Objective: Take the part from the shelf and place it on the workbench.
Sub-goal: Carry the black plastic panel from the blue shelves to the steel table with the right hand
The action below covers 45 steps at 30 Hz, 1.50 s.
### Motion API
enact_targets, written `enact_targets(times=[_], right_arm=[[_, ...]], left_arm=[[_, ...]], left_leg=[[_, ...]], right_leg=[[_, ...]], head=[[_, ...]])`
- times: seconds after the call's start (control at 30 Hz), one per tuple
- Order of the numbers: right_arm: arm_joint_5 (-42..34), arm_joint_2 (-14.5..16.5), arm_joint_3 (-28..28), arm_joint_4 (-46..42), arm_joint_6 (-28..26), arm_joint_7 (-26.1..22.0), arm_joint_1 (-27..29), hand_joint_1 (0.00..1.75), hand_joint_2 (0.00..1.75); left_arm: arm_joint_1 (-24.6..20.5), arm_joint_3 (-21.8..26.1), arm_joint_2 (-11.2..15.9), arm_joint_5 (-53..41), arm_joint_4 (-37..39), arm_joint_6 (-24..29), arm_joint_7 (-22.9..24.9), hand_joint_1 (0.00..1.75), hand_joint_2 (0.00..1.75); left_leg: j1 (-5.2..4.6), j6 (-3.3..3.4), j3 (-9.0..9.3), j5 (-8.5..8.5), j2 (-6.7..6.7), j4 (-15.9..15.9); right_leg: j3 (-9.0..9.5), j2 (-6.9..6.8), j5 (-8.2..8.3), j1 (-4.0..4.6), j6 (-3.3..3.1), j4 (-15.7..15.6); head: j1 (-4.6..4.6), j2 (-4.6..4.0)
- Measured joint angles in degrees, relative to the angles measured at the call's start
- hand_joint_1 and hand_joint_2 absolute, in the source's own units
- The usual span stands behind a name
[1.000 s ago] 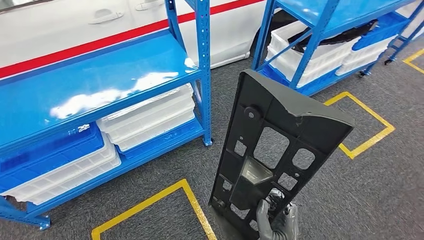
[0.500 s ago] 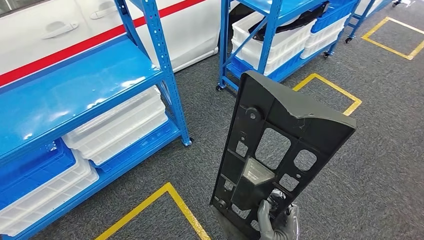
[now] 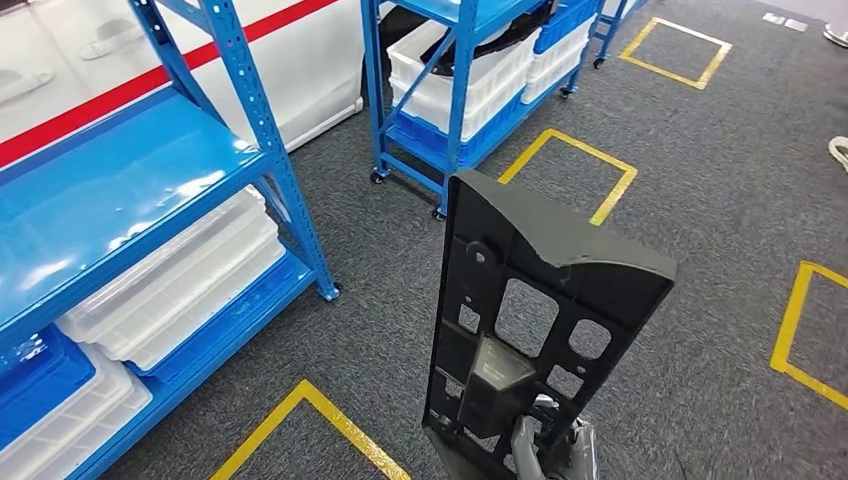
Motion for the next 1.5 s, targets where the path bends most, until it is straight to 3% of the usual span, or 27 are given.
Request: enact_targets(times=[0.07, 0.13, 0.17, 0.2, 0.27, 0.33, 0.43, 0.47, 0.5, 0.57, 0.63, 0.7, 0.73, 0.8, 0.83, 0.87, 0.93, 0.97, 1.03, 1.07, 1.13, 1.2, 1.27, 1.33, 1.4, 1.47, 1.5], right_arm=[[0.15, 0.14, -0.45, 0.07, 0.94, 0.02, 0.83, 1.75, 1.75], [0.06, 0.55, -1.02, 0.04, 2.21, 0.02, 1.30, 1.75, 1.75], [-0.01, 0.84, -1.28, -0.05, 2.80, 0.01, 1.46, 1.75, 1.75], [-0.07, 1.12, -1.54, -0.14, 3.28, -0.01, 1.62, 1.75, 1.75], [-0.11, 1.73, -2.15, -0.34, 4.07, -0.03, 2.07, 1.75, 1.75], [-0.12, 2.33, -2.77, -0.56, 4.56, -0.04, 2.44, 1.75, 1.75], [-0.10, 3.10, -3.23, -0.76, 4.95, -0.06, 2.53, 1.75, 1.75], [-0.06, 3.24, -3.37, -0.76, 5.02, -0.06, 2.57, 1.75, 1.75], [0.06, 3.34, -3.54, -0.76, 5.09, -0.05, 2.63, 1.75, 1.75], [0.37, 3.55, -3.88, -0.76, 5.21, -0.05, 2.67, 1.75, 1.75], [0.71, 3.85, -4.15, -0.77, 5.36, -0.06, 2.60, 1.75, 1.75], [0.97, 4.09, -4.30, -0.84, 5.48, -0.05, 2.48, 1.75, 1.75], [1.04, 4.17, -4.35, -0.93, 5.51, -0.05, 2.45, 1.75, 1.75], [1.14, 4.23, -4.43, -1.10, 5.57, -0.06, 2.48, 1.75, 1.75], [1.18, 4.23, -4.50, -1.17, 5.59, -0.07, 2.48, 1.75, 1.75], [1.25, 4.23, -4.57, -1.20, 5.62, -0.07, 2.40, 1.75, 1.75], [1.38, 4.23, -4.67, -1.22, 5.72, -0.07, 2.09, 1.75, 1.75], [1.38, 4.23, -4.70, -1.22, 5.79, -0.06, 1.91, 1.75, 1.75], [1.22, 4.23, -4.79, -1.19, 6.01, -0.06, 1.75, 1.75, 1.75], [1.10, 4.23, -4.84, -1.17, 6.15, -0.06, 1.74, 1.75, 1.75], [0.88, 4.23, -4.89, -1.15, 6.38, -0.06, 1.67, 1.75, 1.75], [0.74, 4.23, -4.90, -1.15, 6.46, -0.06, 1.46, 1.75, 1.75], [0.55, 4.23, -4.91, -1.16, 6.49, -0.06, 1.30, 1.75, 1.75], [0.26, 4.24, -5.03, -1.16, 6.58, -0.06, 1.35, 1.75, 1.75], [0.06, 4.32, -5.20, -1.15, 6.79, -0.06, 1.37, 1.75, 1.75], [0.00, 4.50, -5.29, -1.15, 6.98, -0.05, 1.26, 1.75, 1.75], [-0.01, 4.56, -5.34, -1.14, 7.04, -0.05, 1.25, 1.75, 1.75]], left_arm=[[-0.15, 0.00, 0.05, 0.03, 0.00, 0.03, -0.05, 0.00, 0.00], [-0.23, 0.01, 0.07, 0.02, 0.00, 0.02, -0.13, 0.00, 0.00], [-0.27, 0.01, 0.10, 0.02, 0.00, 0.02, -0.18, 0.00, 0.00], [-0.32, 0.02, 0.13, 0.01, 0.00, 0.03, -0.23, 0.00, 0.00], [-0.58, 0.02, 0.19, -0.06, 0.00, 0.04, -0.30, 0.00, 0.00], [-0.73, 0.01, 0.19, -0.17, 0.01, 0.05, -0.32, 0.00, 0.00], [-0.44, 0.02, 0.35, -0.24, 0.02, 0.09, -0.35, 0.00, 0.00], [-0.33, 0.02, 0.44, -0.24, 0.01, 0.11, -0.35, 0.00, 0.00], [-0.28, 0.02, 0.52, -0.26, 0.01, 0.11, -0.34, 0.00, 0.00], [-0.30, 0.01, 0.65, -0.43, 0.00, 0.12, -0.33, 0.00, 0.00], [-0.34, 0.00, 0.75, -0.66, 0.01, 0.16, -0.27, 0.00, 0.00], [-0.30, 0.00, 0.81, -0.80, 0.02, 0.27, -0.19, 0.00, 0.00], [-0.32, 0.00, 0.85, -0.88, 0.02, 0.34, -0.17, 0.00, 0.00], [-0.46, -0.03, 0.92, -1.05, 0.01, 0.40, -0.28, 0.00, 0.00], [-0.59, -0.05, 0.95, -1.15, 0.01, 0.43, -0.37, 0.00, 0.00], [-0.68, -0.09, 0.99, -1.22, 0.01, 0.44, -0.48, 0.00, 0.00], [-0.71, -0.13, 1.08, -1.32, 0.00, 0.48, -0.58, 0.00, 0.00], [-0.65, -0.13, 1.15, -1.37, 0.00, 0.53, -0.61, 0.00, 0.00], [-0.60, -0.13, 1.27, -1.56, 0.00, 0.63, -0.61, 0.00, 0.00], [-0.66, -0.14, 1.32, -1.67, 0.00, 0.69, -0.59, 0.00, 0.00], [-0.88, -0.16, 1.32, -1.81, 0.01, 0.79, -0.44, 0.00, 0.00], [-1.00, -0.20, 1.16, -1.86, 0.02, 0.85, -0.16, 0.00, 0.00], [-0.99, -0.22, 1.03, -1.86, 0.02, 0.91, 0.10, 0.00, 0.00], [-1.06, -0.24, 0.99, -1.92, 0.02, 0.99, 0.32, 0.00, 0.00], [-1.16, -0.27, 0.95, -2.02, 0.02, 1.03, 0.53, 0.00, 0.00], [-1.02, -0.28, 0.94, -2.05, 0.03, 1.04, 0.67, 0.00, 0.00], [-0.87, -0.28, 0.95, -2.05, 0.04, 1.04, 0.72, 0.00, 0.00]], left_leg=[[-0.08, -0.18, 0.03, -0.24, 1.52, 0.20], [-0.29, -0.64, 0.16, -0.67, 2.78, 0.53], [-0.42, -0.91, 0.27, -0.88, 3.34, 0.69], [-0.55, -1.16, 0.36, -1.02, 3.88, 0.77], [-0.60, -1.61, 0.57, -1.18, 4.88, 0.76], [-0.32, -2.15, 0.15, -2.59, 3.20, 2.14], [0.20, -2.84, -3.80, -8.08, -1.35, 11.68], [0.29, -3.00, -5.25, -9.23, -1.78, 14.91], [0.38, -3.14, -5.99, -9.24, -1.92, 16.49], [0.68, -3.35, -4.90, -6.39, -2.14, 13.88], [1.19, -3.53, -1.74, -2.89, -4.62, 6.69], [1.41, -3.32, -0.07, -1.85, -7.24, 2.41], [1.24, -3.01, -0.09, -1.97, -7.56, 2.18], [1.05, -2.17, -0.17, -1.68, -6.41, 2.05], [1.04, -1.65, -0.15, -1.38, -5.72, 1.84], [1.06, -1.15, -0.19, -1.06, -4.94, 1.59], [0.81, -0.46, -0.41, -0.64, -3.20, 1.25], [0.56, -0.29, -0.56, -0.57, -2.26, 1.23], [0.08, -0.16, -0.78, -0.54, -0.48, 1.26], [-0.11, -0.13, -0.82, -0.54, 0.26, 1.26], [-0.47, -0.07, -0.72, -0.59, 1.55, 1.24], [-0.83, -0.22, -0.60, -0.77, 2.68, 1.32], [-0.93, -0.51, -0.52, -0.95, 3.81, 1.35], [-0.92, -0.86, -0.21, -1.10, 4.92, 1.15], [-0.77, -1.38, -0.52, -2.53, 2.57, 2.63], [-0.35, -1.94, -2.81, -5.95, -1.07, 8.28], [-0.16, -2.17, -4.41, -7.64, -1.74, 11.87]], right_leg=[[3.09, -0.98, 2.68, -0.03, -0.01, -4.53], [7.45, -3.51, 4.89, 0.36, -0.53, -11.92], [8.64, -4.33, 5.30, 0.60, -0.88, -14.10], [8.97, -4.60, 5.24, 0.85, -1.21, -14.94], [8.76, -3.24, 5.60, 0.92, -1.82, -15.17], [8.71, -2.03, 6.09, 0.62, -2.53, -15.73], [8.46, -0.04, 6.54, 0.31, -3.14, -15.98], [8.38, 0.69, 6.58, 0.30, -3.17, -15.90], [8.32, 1.45, 6.59, 0.27, -3.15, -15.77], [8.29, 2.92, 6.55, 0.16, -3.02, -15.41], [8.12, 4.48, 6.42, 0.04, -2.46, -14.82], [7.47, 5.86, 6.57, -0.05, -1.58, -14.27], [7.09, 6.49, 6.83, -0.09, -1.10, -14.26], [6.61, 7.53, 7.44, -0.33, -0.17, -14.65], [6.37, 7.04, 7.40, -0.30, 0.15, -14.54], [5.76, 5.62, 6.63, -0.18, 0.33, -13.47], [3.34, 1.88, 3.30, 0.11, 0.44, -8.16], [1.67, 0.72, 1.32, 0.18, 0.46, -4.35], [-0.34, 0.06, -0.60, 0.20, 0.34, 0.80], [-0.06, -0.07, -0.19, 0.25, 0.15, 0.83], [3.86, -1.18, 2.91, 0.76, -0.80, -5.35], [8.20, -4.10, 5.08, 1.77, -2.16, -12.92], [9.27, -5.29, 5.19, 2.45, -2.84, -15.39], [9.27, -3.87, 5.62, 2.31, -3.11, -15.90], [9.64, -2.58, 6.26, 1.68, -3.42, -16.89], [9.76, -1.25, 6.65, 1.27, -3.59, -17.39], [9.67, -0.51, 6.70, 1.23, -3.66, -17.34]], head=[[0.01, 0.00], [0.00, 0.00], [0.00, 0.00], [-0.01, 0.00], [-0.01, 0.00], [-0.01, 0.00], [-0.02, 0.00], [-0.02, 0.00], [-0.02, 0.00], [-0.02, 0.00], [-0.02, 0.00], [-0.01, 0.00], [-0.01, 0.00], [-0.01, 0.00], [-0.01, 0.00], [0.00, 0.00], [0.01, 0.00], [0.01, 0.00], [0.01, 0.00], [0.01, 0.00], [0.00, 0.00], [-0.01, 0.00], [-0.01, 0.00], [-0.01, 0.00], [-0.01, 0.00], [-0.01, 0.00], [-0.02, 0.00]])
